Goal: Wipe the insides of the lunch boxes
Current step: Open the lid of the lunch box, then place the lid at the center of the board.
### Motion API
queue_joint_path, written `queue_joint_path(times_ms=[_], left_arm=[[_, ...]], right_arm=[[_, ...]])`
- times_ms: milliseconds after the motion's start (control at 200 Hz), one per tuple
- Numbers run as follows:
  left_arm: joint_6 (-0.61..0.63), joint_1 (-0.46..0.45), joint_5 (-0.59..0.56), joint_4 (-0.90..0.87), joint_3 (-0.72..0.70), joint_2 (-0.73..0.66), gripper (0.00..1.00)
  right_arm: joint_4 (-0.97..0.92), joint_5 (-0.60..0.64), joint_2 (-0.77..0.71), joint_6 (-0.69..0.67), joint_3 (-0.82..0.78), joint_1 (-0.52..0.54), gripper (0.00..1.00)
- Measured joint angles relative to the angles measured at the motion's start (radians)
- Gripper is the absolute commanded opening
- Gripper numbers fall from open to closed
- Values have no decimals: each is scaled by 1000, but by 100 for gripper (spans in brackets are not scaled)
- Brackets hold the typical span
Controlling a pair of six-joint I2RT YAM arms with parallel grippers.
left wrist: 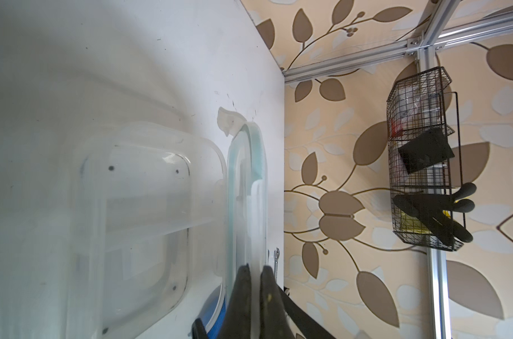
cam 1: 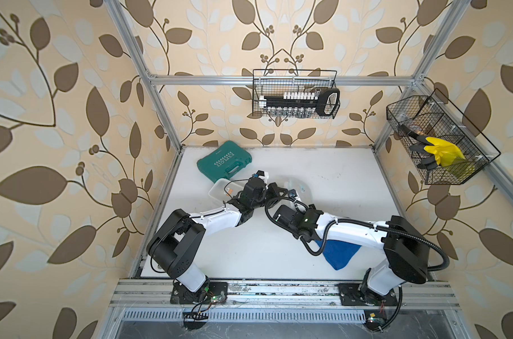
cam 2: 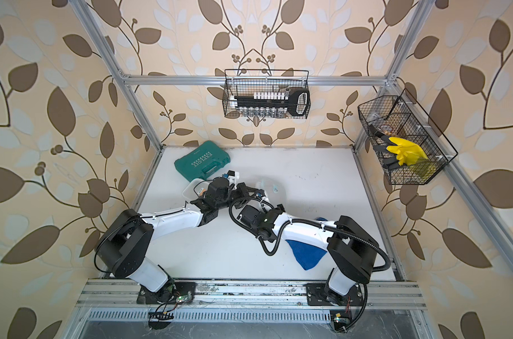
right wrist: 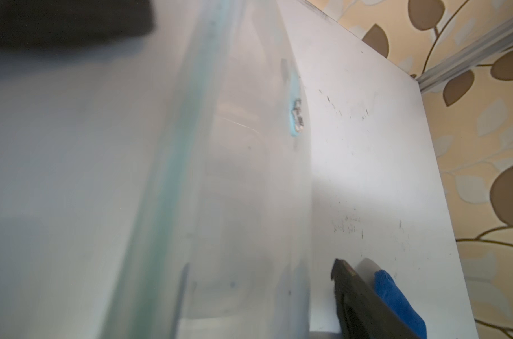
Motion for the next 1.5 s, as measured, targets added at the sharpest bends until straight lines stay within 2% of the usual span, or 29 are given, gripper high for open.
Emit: queue_joint_path(times_ms=[90, 355, 485, 635, 725, 810, 885, 1040, 1155, 1195, 1245, 1280, 1350, 1415, 1500], left_arm=[[-2, -6, 3, 2, 13, -1, 0], [-1, -20, 28, -36, 85, 0, 0], [10, -39, 48, -95, 173, 17, 9], [30, -59, 84, -118, 284, 74, 34], [29, -65, 95, -127, 328, 94, 61], [45, -66, 97, -140, 344, 99, 97], [57, -67, 93, -160, 345, 99, 99], [112, -71, 80, -236, 345, 92, 99], [153, -71, 65, -277, 322, 60, 99], [167, -71, 63, -290, 309, 45, 99], [187, -71, 61, -306, 297, 31, 99], [197, -71, 56, -320, 290, 23, 99], [226, -71, 40, -349, 277, 5, 99], [256, -71, 24, -377, 264, -17, 99], [299, -71, -6, -419, 253, -50, 99]], right_arm=[[16, -24, -33, -20, -20, -18, 68], [69, -74, -97, -59, -61, -63, 42], [88, -78, -150, -71, -95, -82, 26], [106, -111, -243, -98, -146, -166, 13], [111, -158, -301, -107, -185, -226, 12], [116, -219, -360, -114, -221, -303, 10], [131, -294, -409, -117, -256, -399, 8], [145, -511, -412, -120, -283, -656, 13], [146, -664, -330, -122, -282, -774, 22], [148, -716, -298, -117, -282, -813, 31], [151, -782, -277, -119, -277, -869, 57], [147, -821, -269, -117, -275, -909, 67], [124, -880, -266, -120, -273, -995, 78], [94, -900, -273, -117, -266, -1053, 82], [45, -908, -320, -107, -262, -1076, 87]])
